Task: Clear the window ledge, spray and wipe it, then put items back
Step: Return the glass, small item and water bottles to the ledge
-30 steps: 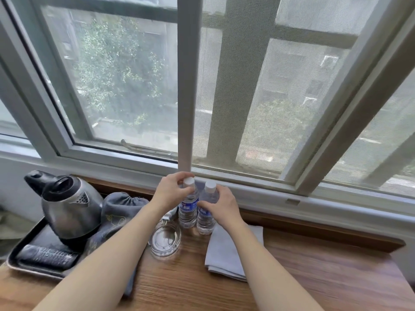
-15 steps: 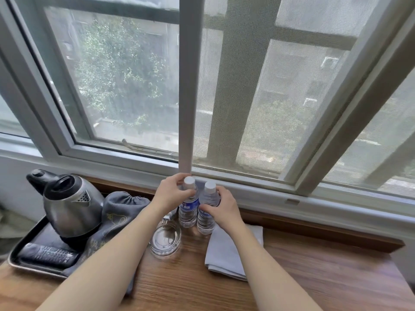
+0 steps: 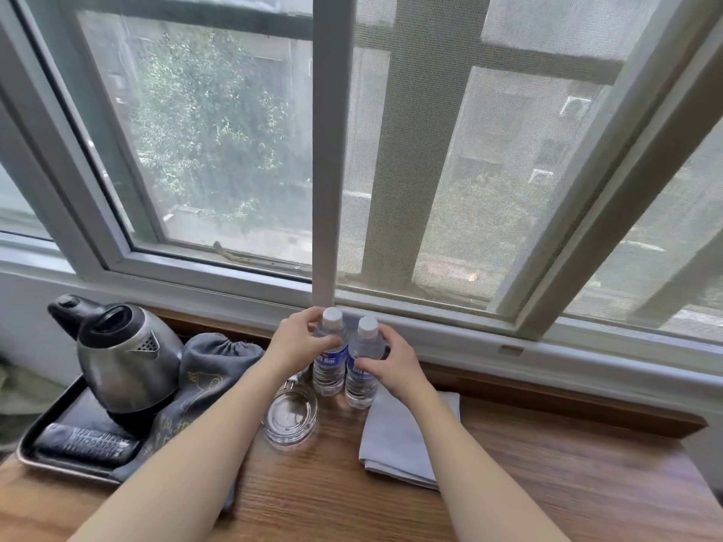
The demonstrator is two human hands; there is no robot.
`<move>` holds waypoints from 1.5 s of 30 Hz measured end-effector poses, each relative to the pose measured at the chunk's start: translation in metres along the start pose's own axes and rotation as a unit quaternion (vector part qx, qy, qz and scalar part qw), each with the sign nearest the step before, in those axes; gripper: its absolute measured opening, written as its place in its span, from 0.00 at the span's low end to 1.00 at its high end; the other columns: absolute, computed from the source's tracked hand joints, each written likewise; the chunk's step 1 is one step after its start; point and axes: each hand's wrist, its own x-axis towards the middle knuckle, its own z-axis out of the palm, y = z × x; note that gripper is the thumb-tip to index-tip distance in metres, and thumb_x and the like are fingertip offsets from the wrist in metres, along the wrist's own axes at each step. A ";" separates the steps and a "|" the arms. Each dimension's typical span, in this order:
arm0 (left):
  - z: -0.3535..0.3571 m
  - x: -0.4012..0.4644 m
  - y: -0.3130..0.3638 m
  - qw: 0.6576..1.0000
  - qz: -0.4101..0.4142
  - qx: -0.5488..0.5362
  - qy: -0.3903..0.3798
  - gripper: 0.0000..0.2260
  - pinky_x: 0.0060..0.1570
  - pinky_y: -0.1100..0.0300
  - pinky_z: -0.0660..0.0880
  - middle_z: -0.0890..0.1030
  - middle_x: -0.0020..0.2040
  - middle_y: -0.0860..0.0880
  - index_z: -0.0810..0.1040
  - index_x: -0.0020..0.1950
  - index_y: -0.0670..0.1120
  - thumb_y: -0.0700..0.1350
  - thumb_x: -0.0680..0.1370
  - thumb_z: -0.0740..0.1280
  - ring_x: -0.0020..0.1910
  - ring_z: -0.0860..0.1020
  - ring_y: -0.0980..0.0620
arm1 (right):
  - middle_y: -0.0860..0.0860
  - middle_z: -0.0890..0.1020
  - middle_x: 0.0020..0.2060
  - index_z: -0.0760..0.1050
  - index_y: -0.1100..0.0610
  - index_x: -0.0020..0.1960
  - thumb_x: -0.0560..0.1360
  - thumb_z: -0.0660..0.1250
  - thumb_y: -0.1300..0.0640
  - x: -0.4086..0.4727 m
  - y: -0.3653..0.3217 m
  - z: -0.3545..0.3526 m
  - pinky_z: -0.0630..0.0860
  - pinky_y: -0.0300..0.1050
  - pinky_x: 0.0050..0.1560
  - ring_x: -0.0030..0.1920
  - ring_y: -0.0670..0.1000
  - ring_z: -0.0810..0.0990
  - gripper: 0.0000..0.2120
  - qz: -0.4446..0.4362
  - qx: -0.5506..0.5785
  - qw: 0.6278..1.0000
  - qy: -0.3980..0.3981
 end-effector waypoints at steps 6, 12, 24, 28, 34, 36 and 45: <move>0.000 0.000 -0.002 1.000 -0.008 -0.013 0.006 0.22 0.52 0.57 0.72 0.80 0.52 0.55 0.78 0.62 0.55 0.50 0.69 0.78 0.52 0.77 0.54 | 0.43 0.76 0.64 0.67 0.49 0.74 0.64 0.80 0.59 -0.008 0.009 0.007 0.73 0.44 0.64 0.61 0.44 0.76 0.42 0.016 -0.001 1.000 0.008; 0.003 0.001 -0.010 0.999 -0.028 -0.035 -0.019 0.23 0.55 0.54 0.77 0.81 0.53 0.55 0.77 0.63 0.58 0.51 0.70 0.77 0.52 0.79 0.55 | 0.38 0.81 0.51 0.72 0.40 0.60 0.67 0.79 0.56 -0.015 0.017 0.017 0.75 0.41 0.54 0.53 0.43 0.80 0.27 0.016 -0.015 0.999 0.048; 0.008 0.002 -0.020 0.998 -0.014 -0.056 -0.005 0.22 0.52 0.53 0.79 0.83 0.51 0.56 0.78 0.61 0.58 0.53 0.69 0.77 0.49 0.81 0.57 | 0.37 0.79 0.49 0.73 0.43 0.62 0.71 0.78 0.56 -0.016 0.015 0.018 0.68 0.28 0.43 0.48 0.33 0.75 0.24 0.022 0.013 0.997 0.077; 0.008 0.002 -0.017 0.998 -0.009 -0.057 -0.003 0.20 0.49 0.58 0.77 0.82 0.51 0.57 0.78 0.61 0.58 0.52 0.70 0.77 0.49 0.80 0.59 | 0.34 0.78 0.48 0.71 0.39 0.61 0.71 0.77 0.56 -0.014 0.014 0.017 0.70 0.31 0.46 0.49 0.36 0.76 0.25 0.019 0.011 0.998 0.065; 0.008 0.006 -0.020 0.998 -0.017 -0.063 -0.016 0.20 0.52 0.53 0.79 0.82 0.52 0.56 0.77 0.60 0.58 0.52 0.70 0.77 0.50 0.80 0.57 | 0.33 0.77 0.50 0.70 0.38 0.63 0.72 0.76 0.57 -0.012 0.012 0.014 0.70 0.34 0.49 0.51 0.36 0.76 0.26 0.020 0.013 0.999 0.041; 0.008 0.006 -0.020 0.998 -0.018 -0.064 -0.016 0.20 0.52 0.53 0.79 0.81 0.52 0.56 0.76 0.60 0.58 0.52 0.70 0.77 0.50 0.80 0.57 | 0.34 0.78 0.51 0.70 0.39 0.63 0.73 0.76 0.57 -0.013 0.011 0.014 0.70 0.34 0.50 0.51 0.36 0.75 0.26 0.018 0.016 0.999 0.044; 0.008 0.003 -0.018 0.997 -0.015 -0.070 -0.013 0.22 0.46 0.61 0.75 0.81 0.53 0.55 0.76 0.62 0.56 0.51 0.70 0.77 0.50 0.79 0.58 | 0.35 0.76 0.48 0.67 0.36 0.61 0.75 0.73 0.59 -0.013 0.010 0.018 0.71 0.41 0.55 0.53 0.43 0.75 0.25 0.019 -0.002 0.999 0.051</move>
